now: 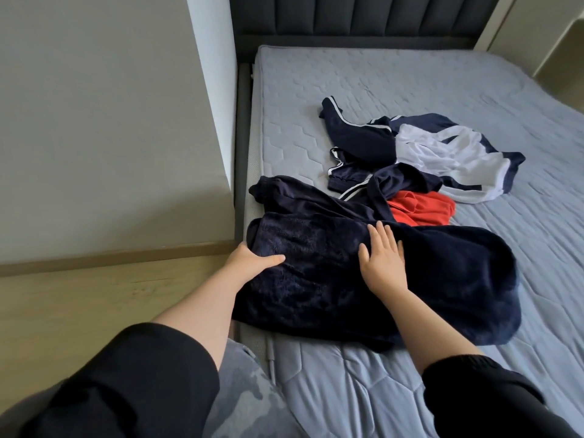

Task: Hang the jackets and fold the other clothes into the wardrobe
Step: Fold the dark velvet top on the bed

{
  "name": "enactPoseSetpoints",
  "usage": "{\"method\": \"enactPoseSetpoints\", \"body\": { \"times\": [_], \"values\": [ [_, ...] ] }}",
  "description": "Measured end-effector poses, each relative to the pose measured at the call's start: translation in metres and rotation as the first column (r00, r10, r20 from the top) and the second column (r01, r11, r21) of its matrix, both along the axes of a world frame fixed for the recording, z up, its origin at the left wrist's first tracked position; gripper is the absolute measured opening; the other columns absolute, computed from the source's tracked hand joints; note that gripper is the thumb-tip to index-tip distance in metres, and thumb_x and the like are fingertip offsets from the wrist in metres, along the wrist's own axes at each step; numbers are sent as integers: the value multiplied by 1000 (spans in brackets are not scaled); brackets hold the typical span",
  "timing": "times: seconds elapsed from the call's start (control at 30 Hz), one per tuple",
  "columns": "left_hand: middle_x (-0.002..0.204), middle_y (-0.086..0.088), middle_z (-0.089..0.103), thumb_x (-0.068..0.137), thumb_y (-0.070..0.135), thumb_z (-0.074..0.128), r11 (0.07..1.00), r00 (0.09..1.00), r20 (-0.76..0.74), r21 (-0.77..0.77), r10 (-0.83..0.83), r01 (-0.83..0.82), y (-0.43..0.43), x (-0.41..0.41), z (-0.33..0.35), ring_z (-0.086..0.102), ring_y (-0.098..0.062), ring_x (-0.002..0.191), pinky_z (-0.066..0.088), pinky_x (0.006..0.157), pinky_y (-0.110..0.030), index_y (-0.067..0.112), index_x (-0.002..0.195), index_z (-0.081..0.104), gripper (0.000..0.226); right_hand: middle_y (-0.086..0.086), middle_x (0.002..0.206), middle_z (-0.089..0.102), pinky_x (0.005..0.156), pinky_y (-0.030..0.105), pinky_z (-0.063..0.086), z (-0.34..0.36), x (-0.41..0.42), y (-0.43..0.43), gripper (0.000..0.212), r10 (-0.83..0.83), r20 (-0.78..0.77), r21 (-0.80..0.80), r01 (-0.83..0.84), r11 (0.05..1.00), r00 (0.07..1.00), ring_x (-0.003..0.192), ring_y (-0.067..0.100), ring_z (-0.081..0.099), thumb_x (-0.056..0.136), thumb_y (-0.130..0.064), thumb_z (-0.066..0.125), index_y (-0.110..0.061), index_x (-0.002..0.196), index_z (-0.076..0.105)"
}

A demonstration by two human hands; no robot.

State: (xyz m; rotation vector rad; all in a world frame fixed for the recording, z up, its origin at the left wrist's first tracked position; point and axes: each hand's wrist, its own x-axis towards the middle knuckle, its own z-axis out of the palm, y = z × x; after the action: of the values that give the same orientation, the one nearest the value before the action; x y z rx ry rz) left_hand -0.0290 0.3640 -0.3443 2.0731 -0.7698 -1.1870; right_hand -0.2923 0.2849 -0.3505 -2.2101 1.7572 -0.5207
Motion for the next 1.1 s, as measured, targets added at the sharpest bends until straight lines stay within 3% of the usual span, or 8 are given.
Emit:
{"method": "enactPoseSetpoints", "body": {
  "times": [0.1,0.2,0.27,0.4,0.53,0.67,0.77,1.1],
  "values": [
    [121,-7,63,51,42,91,992,970,-229,-83,78,-100,1,3,10,62,-25,102,51,87,-38,15,116,59,78,2,160,15,118,38,1,0,-2,-2,53,-9,54,31,7,1000,999,148,16,5,100,-29,39,-14,150,27],
    [116,-10,67,43,44,90,999,909,-415,4,35,-37,7,2,22,61,-29,108,43,101,-43,11,114,64,83,2,160,17,118,38,3,0,-5,-4,52,-5,114,73,-3,997,993,148,16,7,99,-26,41,-15,149,29],
    [109,-11,70,45,41,86,999,890,-455,42,13,7,9,-2,25,64,-27,102,46,93,-38,12,105,69,69,1,159,18,119,38,4,0,-7,-5,52,-6,152,99,-9,995,988,148,16,7,99,-26,41,-16,148,30],
    [94,-10,74,70,34,77,997,884,-468,61,-8,41,12,-8,31,66,-26,94,49,79,-32,13,96,71,34,2,159,19,118,38,5,2,-7,-6,52,-15,156,116,-3,993,988,147,17,9,99,-25,42,-15,148,30],
    [87,-11,73,56,26,74,987,934,-358,-148,0,-57,11,-9,39,68,-28,83,51,71,-31,11,101,67,49,3,160,16,118,40,5,16,1,-1,53,-59,210,176,21,984,976,148,18,8,98,-21,43,-14,149,29],
    [89,-8,71,52,25,70,962,951,-309,-249,28,-109,8,-12,43,67,-26,82,49,66,-30,18,93,66,42,-3,157,26,117,30,19,47,3,13,52,-163,645,281,-34,959,746,142,12,26,96,-15,48,-19,146,37],
    [86,-6,71,55,22,72,955,953,-299,-268,43,-127,8,-14,43,67,-26,80,49,65,-30,19,92,66,38,-6,151,35,114,23,21,54,6,32,46,-130,765,240,-92,966,631,139,5,30,99,-17,44,-18,144,41],
    [95,-9,74,80,31,68,986,893,-424,-5,-151,165,24,-15,55,72,-20,81,52,69,-27,12,92,73,22,1,153,34,117,28,19,12,20,48,44,-271,762,398,-95,913,588,140,11,29,102,-19,40,-13,146,37]
  ]
}}
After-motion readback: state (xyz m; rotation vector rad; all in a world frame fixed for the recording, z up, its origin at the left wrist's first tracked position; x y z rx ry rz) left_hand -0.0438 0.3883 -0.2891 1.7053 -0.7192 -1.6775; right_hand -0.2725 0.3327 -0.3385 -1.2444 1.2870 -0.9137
